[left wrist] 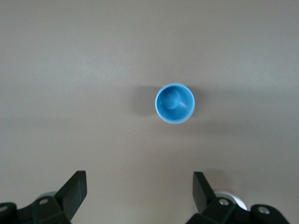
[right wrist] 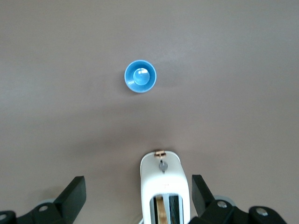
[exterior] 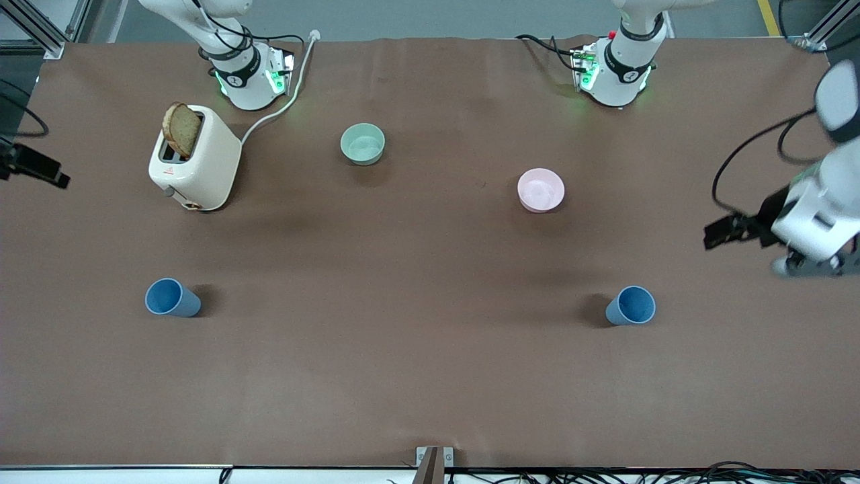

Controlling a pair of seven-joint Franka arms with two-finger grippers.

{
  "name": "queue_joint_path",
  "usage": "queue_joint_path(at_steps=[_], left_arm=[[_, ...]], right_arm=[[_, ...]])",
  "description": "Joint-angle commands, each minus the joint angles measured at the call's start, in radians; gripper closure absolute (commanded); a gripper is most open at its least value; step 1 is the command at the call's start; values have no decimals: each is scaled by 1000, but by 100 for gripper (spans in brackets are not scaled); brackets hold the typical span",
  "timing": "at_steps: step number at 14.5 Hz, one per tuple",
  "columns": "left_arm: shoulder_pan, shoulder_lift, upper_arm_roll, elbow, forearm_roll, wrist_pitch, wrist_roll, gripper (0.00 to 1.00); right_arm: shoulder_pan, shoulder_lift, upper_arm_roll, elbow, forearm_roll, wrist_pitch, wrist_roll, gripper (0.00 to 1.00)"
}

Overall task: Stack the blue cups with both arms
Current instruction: 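Reach both grippers down toward the blue cups beside each arm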

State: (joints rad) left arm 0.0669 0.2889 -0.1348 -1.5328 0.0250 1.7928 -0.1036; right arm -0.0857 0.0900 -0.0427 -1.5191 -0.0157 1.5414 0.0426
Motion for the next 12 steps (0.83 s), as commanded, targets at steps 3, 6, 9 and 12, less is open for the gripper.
queue_joint_path(at_steps=[3, 6, 9, 12], left_arm=[[-12, 205, -6, -30, 10, 203, -134, 0], [-38, 281, -6, -29, 12, 278, -189, 0], [-52, 312, -6, -44, 13, 280, -188, 7], [-47, 318, -6, -61, 47, 280, -188, 26]], right_arm=[[-16, 198, 1, -58, 11, 240, -120, 0], [-20, 260, 1, -159, 2, 454, -138, 0], [-41, 293, 0, -292, -1, 687, -197, 0], [-77, 362, 1, -294, 3, 775, -268, 0]])
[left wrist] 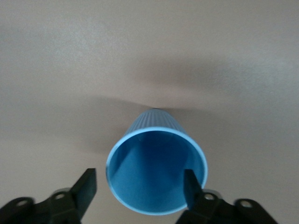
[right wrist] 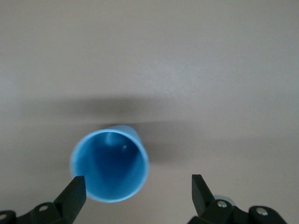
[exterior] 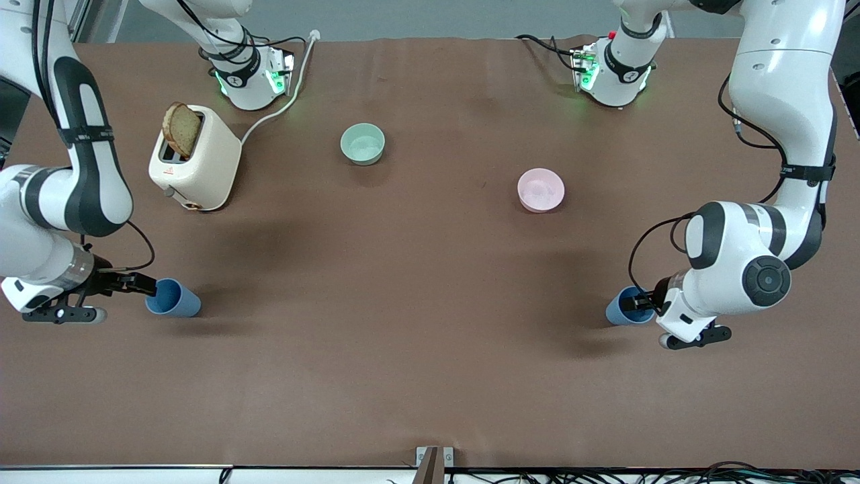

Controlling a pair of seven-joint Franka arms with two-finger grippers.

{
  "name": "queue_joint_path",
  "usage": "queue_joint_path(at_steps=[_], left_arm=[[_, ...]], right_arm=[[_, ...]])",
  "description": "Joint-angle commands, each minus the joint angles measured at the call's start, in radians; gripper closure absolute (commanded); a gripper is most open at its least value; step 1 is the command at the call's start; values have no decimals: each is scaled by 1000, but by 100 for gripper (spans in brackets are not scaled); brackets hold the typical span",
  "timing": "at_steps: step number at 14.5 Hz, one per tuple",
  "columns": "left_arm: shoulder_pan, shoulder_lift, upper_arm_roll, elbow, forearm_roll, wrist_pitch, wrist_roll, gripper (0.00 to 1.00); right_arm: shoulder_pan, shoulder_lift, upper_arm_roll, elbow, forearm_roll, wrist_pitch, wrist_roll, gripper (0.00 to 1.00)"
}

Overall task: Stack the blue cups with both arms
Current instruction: 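Grasp the blue cups with the left and right grippers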

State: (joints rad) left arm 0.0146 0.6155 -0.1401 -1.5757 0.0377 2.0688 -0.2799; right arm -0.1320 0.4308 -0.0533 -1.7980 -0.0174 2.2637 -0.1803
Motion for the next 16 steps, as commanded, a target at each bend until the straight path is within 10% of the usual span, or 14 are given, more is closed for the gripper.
queue_joint_path(at_steps=[1, 6, 9, 10, 16], left_arm=[[8, -5, -1, -18, 34, 5, -13, 33], [-2, 12, -4, -18, 24, 7, -67, 84], [-8, 9, -13, -12, 21, 7, -172, 99], [-19, 3, -22, -10, 21, 5, -224, 100], [-158, -2, -174, 57, 25, 5, -689, 100]], right_arm=[[-32, 49, 13, -15, 10, 77, -45, 0], [-21, 91, 20, -14, 17, 85, -42, 15], [-24, 106, 24, -9, 23, 79, -33, 89], [-24, 106, 23, -6, 51, 73, -33, 99], [-20, 100, 21, 12, 68, 56, -41, 100]])
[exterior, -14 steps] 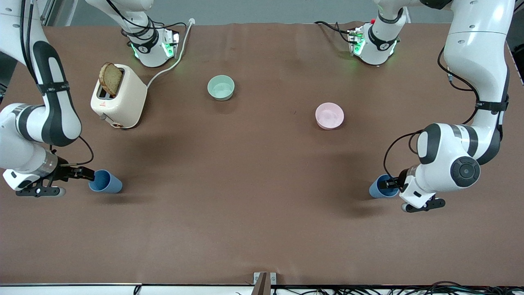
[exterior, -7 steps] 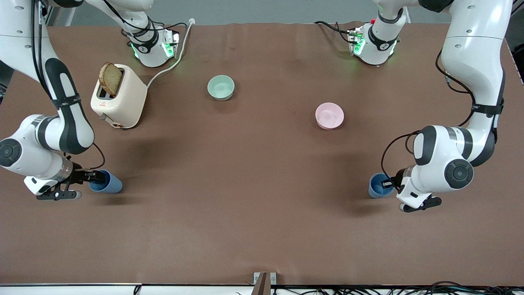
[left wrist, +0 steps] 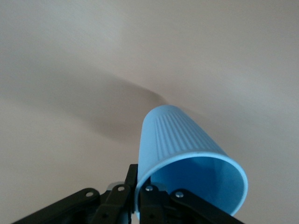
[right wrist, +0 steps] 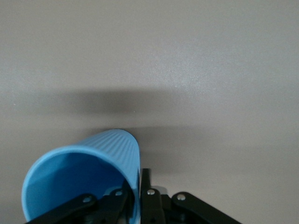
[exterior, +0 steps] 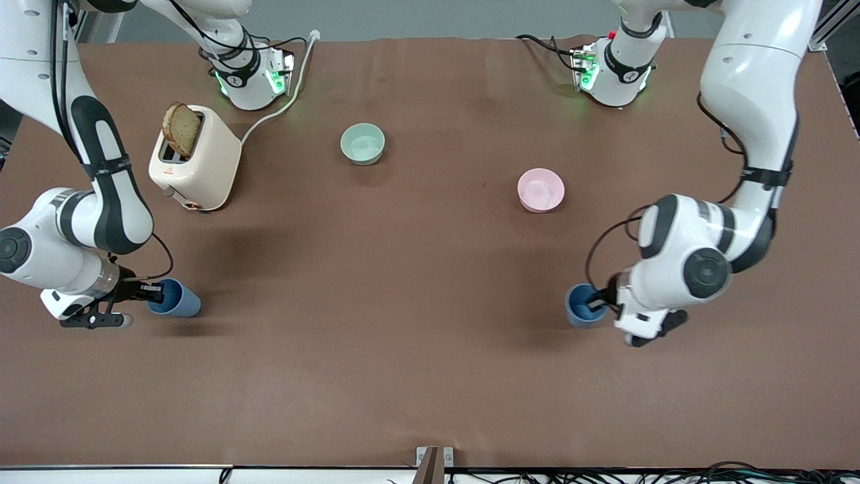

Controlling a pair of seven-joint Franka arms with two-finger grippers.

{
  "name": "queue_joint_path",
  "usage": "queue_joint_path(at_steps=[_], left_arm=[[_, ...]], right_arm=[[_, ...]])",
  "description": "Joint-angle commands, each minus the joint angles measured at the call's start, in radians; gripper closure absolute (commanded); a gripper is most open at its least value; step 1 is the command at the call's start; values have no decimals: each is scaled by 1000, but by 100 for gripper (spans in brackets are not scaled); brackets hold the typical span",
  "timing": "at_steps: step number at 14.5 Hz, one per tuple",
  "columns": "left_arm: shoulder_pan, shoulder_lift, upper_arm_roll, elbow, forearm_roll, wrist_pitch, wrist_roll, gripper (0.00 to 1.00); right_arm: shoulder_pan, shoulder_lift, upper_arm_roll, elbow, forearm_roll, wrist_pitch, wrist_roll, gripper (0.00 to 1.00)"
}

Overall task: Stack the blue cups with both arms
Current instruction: 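Carry the right cup and left cup toward the table middle, then insert the left gripper's cup into the right gripper's cup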

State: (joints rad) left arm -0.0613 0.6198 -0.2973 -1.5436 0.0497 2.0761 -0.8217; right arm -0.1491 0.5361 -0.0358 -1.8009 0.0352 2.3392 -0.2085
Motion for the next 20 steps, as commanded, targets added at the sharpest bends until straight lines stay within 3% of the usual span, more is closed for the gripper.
queue_joint_path(at_steps=[1, 4, 7, 9, 10, 11, 12, 13, 14, 17, 20], left_arm=[[-144, 7, -17, 39, 12, 1, -222, 100], [-280, 63, -19, 82, 9, 89, -428, 100], [-374, 113, -17, 80, -33, 235, -525, 99], [-406, 132, -17, 79, -36, 274, -548, 92], [-408, 136, -17, 79, -34, 274, -548, 83], [-407, 136, -19, 79, -34, 274, -548, 65], [-407, 132, -17, 79, -33, 274, -542, 42], [-402, 127, -17, 80, -31, 274, -545, 9], [-393, 115, -17, 82, -27, 266, -541, 0], [-345, 17, -14, 99, -21, 221, -533, 0], [-284, -130, -6, 144, 16, -4, -423, 0]], right_arm=[[-4, -14, 4, 37, 15, -71, -9, 100], [6, -96, 7, 116, 20, -286, 47, 100], [31, -169, 13, 153, 23, -333, 131, 100], [66, -200, 52, 195, 23, -383, 280, 100], [92, -202, 68, 233, 19, -438, 375, 100], [120, -200, 71, 261, 20, -489, 461, 100], [150, -200, 74, 267, 22, -495, 510, 100], [187, -202, 85, 268, 20, -498, 585, 100], [213, -200, 92, 268, 22, -498, 660, 100], [308, -196, 152, 268, 9, -485, 858, 100], [458, -193, 154, 268, 20, -457, 999, 100]])
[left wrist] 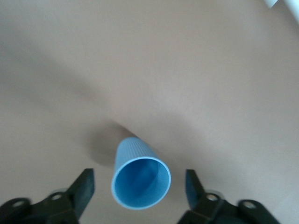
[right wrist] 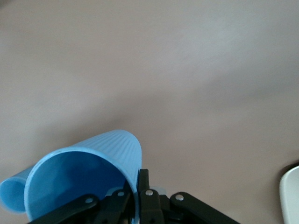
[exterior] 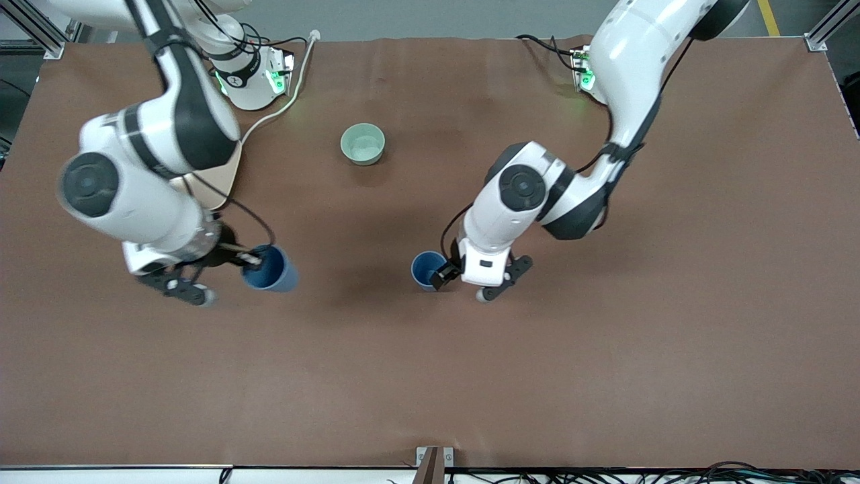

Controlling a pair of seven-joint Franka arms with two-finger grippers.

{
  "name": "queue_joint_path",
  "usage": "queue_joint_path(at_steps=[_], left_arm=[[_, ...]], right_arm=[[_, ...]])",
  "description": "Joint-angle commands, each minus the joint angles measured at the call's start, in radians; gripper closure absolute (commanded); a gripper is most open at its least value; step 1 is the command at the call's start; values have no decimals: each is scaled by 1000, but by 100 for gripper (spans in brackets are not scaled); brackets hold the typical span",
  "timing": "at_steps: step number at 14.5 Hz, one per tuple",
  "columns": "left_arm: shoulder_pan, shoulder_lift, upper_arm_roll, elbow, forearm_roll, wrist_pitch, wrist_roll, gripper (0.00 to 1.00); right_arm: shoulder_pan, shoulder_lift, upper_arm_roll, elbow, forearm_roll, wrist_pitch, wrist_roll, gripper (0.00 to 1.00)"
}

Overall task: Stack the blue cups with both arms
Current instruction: 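Insert the left gripper's cup into the right gripper's cup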

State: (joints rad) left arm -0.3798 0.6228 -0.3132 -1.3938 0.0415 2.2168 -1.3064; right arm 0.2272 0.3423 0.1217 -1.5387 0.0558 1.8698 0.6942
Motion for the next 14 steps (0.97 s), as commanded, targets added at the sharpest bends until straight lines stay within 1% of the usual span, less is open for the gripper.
queue_joint_path(at_steps=[1, 2, 4, 6, 7, 9, 11, 13, 14], left_arm=[[62, -193, 9, -4, 38, -222, 123, 0], [105, -252, 9, -4, 44, -303, 197, 0], [191, -337, 9, -4, 49, -434, 354, 0], [274, -408, 8, -5, 49, -531, 543, 0], [306, -437, 8, -5, 49, -564, 618, 0], [360, -497, 9, -5, 48, -588, 735, 0], [415, -546, 6, -5, 40, -633, 843, 0], [453, -580, 8, -7, 32, -664, 977, 0], [453, -597, 17, -17, 28, -680, 1027, 0]], right_arm=[[136, 9, -4, 6, -1, 32, 155, 99], [193, 30, -4, 6, -1, 75, 225, 99], [280, 82, -4, 23, -2, 168, 329, 100], [357, 154, -4, 78, -2, 190, 437, 99], [377, 188, -5, 100, -7, 192, 458, 100], [373, 237, -7, 127, -8, 213, 452, 99], [371, 248, -5, 127, -5, 279, 449, 100], [379, 248, -5, 127, -4, 284, 452, 99], [379, 248, -5, 126, -4, 285, 450, 99]])
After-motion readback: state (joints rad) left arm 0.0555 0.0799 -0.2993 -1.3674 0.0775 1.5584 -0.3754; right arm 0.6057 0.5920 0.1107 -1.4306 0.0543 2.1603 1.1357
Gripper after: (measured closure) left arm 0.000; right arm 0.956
